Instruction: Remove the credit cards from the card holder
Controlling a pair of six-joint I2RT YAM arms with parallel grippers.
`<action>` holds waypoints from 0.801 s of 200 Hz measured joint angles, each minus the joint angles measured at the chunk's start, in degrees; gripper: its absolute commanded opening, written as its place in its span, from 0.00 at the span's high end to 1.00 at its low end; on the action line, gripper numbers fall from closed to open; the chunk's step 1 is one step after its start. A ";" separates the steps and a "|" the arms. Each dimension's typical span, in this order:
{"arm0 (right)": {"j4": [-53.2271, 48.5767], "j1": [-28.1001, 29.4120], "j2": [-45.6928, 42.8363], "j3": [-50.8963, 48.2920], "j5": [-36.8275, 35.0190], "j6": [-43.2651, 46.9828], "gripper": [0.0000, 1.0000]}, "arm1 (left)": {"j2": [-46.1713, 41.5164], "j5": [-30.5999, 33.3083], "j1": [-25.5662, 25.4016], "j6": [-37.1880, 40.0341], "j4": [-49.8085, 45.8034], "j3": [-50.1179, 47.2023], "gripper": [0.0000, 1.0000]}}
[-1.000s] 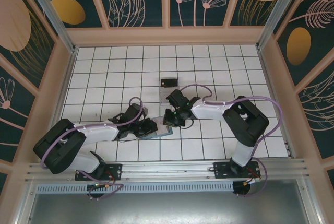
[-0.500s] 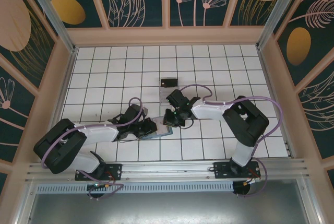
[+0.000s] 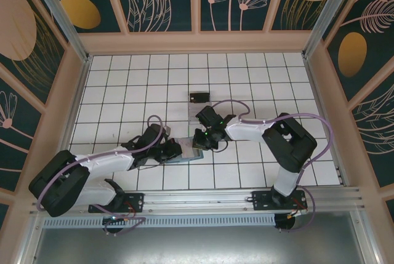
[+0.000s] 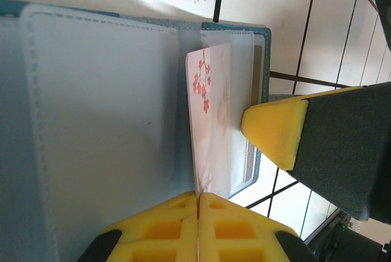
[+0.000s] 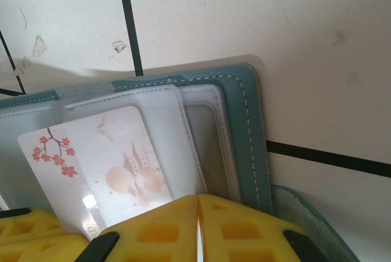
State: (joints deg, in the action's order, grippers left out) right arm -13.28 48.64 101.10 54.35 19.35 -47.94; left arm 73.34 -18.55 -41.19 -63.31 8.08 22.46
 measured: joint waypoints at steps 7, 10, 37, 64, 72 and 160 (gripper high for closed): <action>0.00 0.00 0.00 0.00 0.00 0.00 0.89 | -0.37 0.22 0.00 0.02 -0.37 -0.11 0.92; -0.02 0.00 0.00 0.00 0.00 0.00 0.89 | -0.52 0.37 0.00 0.00 -0.50 -0.15 0.92; 0.00 0.00 0.00 0.00 0.00 0.00 0.90 | -2.23 1.22 0.00 0.11 -2.56 -0.28 0.92; -0.09 0.00 0.00 0.04 0.00 0.00 0.89 | -4.66 2.51 0.00 0.68 -5.31 -0.28 0.93; -0.17 0.00 0.00 0.09 -0.02 0.00 0.89 | -5.18 2.80 0.00 0.92 -6.16 -0.28 0.94; -2.62 0.13 0.00 1.22 -0.94 0.02 0.89 | -8.41 6.73 0.00 5.22 -17.16 5.29 1.00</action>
State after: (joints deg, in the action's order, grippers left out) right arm -15.90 48.77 101.10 55.57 18.41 -47.92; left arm 64.93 -11.81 -41.19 -58.08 -9.08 27.75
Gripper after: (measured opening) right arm 0.106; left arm 0.065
